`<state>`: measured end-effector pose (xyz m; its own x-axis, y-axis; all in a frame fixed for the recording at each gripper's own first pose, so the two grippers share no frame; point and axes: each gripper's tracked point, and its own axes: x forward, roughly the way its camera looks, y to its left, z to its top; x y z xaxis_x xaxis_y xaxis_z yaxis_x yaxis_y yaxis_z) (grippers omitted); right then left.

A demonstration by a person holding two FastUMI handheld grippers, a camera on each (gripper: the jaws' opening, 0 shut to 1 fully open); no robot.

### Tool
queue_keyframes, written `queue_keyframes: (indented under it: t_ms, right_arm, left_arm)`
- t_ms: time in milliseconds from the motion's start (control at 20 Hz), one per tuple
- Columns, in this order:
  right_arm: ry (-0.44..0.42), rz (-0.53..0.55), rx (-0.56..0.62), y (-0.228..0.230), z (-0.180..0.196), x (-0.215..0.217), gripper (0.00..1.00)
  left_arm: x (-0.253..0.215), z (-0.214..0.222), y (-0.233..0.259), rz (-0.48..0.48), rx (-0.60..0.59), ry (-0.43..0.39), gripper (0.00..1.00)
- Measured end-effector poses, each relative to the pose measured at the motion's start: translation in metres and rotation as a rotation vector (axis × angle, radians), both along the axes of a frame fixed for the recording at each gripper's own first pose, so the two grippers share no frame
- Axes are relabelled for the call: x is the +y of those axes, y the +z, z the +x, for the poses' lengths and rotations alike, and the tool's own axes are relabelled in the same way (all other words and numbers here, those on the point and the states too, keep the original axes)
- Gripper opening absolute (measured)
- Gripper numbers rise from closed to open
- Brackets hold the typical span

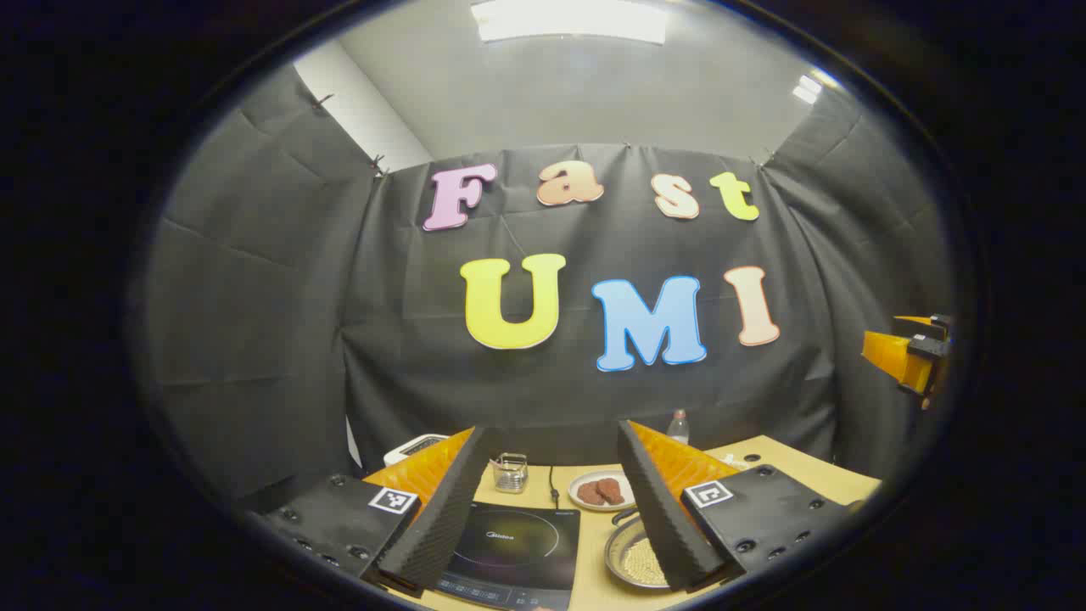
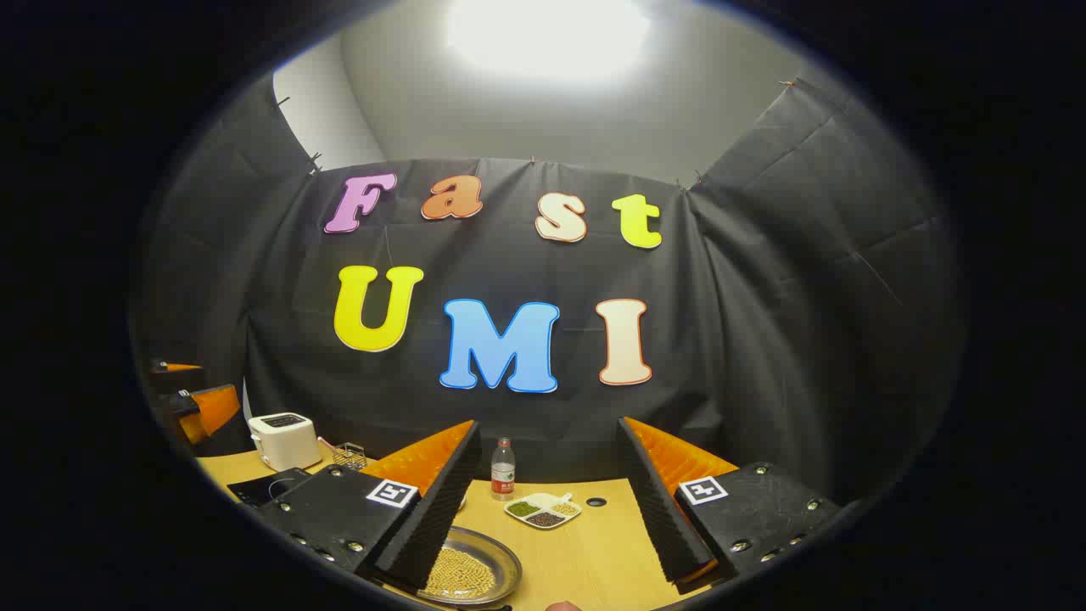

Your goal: First push the handle of the pot to place it horizontally, then grasp the pot with both hands and set it on the induction cooktop.

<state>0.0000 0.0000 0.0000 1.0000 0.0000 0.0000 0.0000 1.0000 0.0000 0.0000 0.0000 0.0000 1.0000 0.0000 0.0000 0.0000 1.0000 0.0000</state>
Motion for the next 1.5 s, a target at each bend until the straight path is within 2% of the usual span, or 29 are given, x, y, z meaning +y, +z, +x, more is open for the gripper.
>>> queue_keyframes:
  t_ms: [300, 1200, 1250, 1300, 1350, 1400, 1450, 1500]
  right_arm:
    - [-0.004, 0.002, 0.024, -0.011, -0.003, 0.003, 0.96]
    - [0.023, -0.049, 0.035, -0.013, -0.01, 0.025, 0.95]
    - [0.02, -0.052, 0.036, -0.013, -0.01, 0.025, 0.92]
    - [0.033, -0.05, 0.037, -0.012, -0.011, 0.029, 0.78]
    - [0.025, -0.053, 0.037, -0.012, -0.013, 0.031, 0.78]
    - [0.032, -0.054, 0.039, -0.011, -0.014, 0.035, 0.71]
    - [0.019, -0.06, 0.042, -0.011, -0.016, 0.033, 0.71]
    - [0.016, -0.056, 0.039, -0.01, -0.017, 0.033, 0.49]
  left_arm:
    - [-0.001, 0.003, -0.003, 0.006, -0.002, -0.012, 1.0]
    - [0.04, -0.011, -0.001, 0.011, -0.025, 0.039, 1.0]
    - [0.043, -0.013, -0.001, 0.01, -0.027, 0.042, 1.0]
    - [0.045, -0.014, -0.001, 0.01, -0.029, 0.045, 1.0]
    - [0.048, -0.014, -0.002, 0.011, -0.029, 0.048, 1.0]
    - [0.051, -0.016, -0.002, 0.013, -0.03, 0.049, 1.0]
    - [0.053, -0.016, -0.002, 0.015, -0.031, 0.05, 1.0]
    - [0.055, -0.017, 0.0, 0.016, -0.034, 0.049, 1.0]
